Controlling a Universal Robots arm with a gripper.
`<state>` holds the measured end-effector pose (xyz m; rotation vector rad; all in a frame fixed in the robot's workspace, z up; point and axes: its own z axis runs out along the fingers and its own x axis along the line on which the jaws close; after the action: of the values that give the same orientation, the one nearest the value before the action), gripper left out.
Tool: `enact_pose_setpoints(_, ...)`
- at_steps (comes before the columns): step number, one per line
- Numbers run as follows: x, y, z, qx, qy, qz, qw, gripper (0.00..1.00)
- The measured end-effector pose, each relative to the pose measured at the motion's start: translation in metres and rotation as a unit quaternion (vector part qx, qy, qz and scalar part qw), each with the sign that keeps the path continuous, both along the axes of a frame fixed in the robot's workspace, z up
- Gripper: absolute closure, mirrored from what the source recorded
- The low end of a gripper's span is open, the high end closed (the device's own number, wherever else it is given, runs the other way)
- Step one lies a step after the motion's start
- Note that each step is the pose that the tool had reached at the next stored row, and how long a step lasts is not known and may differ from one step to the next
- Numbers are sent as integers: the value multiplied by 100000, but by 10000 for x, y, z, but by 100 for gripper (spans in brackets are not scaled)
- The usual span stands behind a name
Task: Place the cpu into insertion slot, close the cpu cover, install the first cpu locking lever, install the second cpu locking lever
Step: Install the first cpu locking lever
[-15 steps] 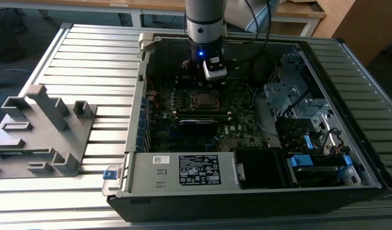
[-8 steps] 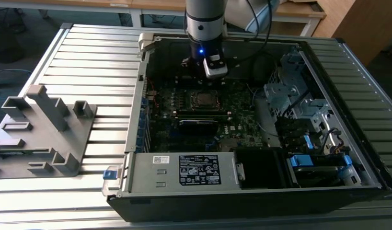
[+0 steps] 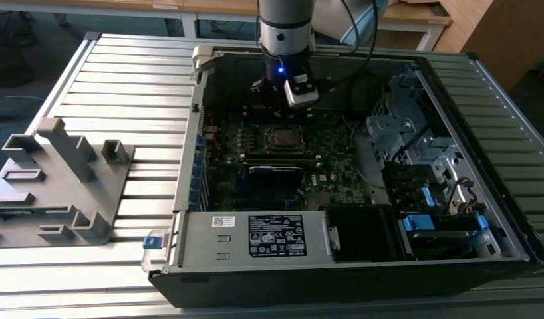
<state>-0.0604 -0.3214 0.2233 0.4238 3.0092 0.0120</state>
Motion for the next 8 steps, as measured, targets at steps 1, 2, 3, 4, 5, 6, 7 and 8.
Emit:
enact_pose_setpoints(1, 0, 0, -1, -66, 61, 522, 99999, 89)
enact_pose_setpoints(2, 0, -1, -3, -75, 87, 1114, 99994, 89)
enact_pose_setpoints(3, 0, 0, -5, -75, 94, 1704, 99985, 89)
enact_pose_setpoints(4, 1, 0, -7, -73, 90, 2316, 99973, 89)
enact_pose_setpoints(5, 1, 0, -9, -71, 90, 2928, 99957, 89)
enact_pose_setpoints(6, 1, 0, -11, -69, 90, 3569, 99936, 89)
enact_pose_setpoints(7, 1, 0, -13, -74, 96, 4244, 99910, 89)
enact_pose_setpoints(8, 1, 0, -16, -72, 102, 4848, 99882, 89)
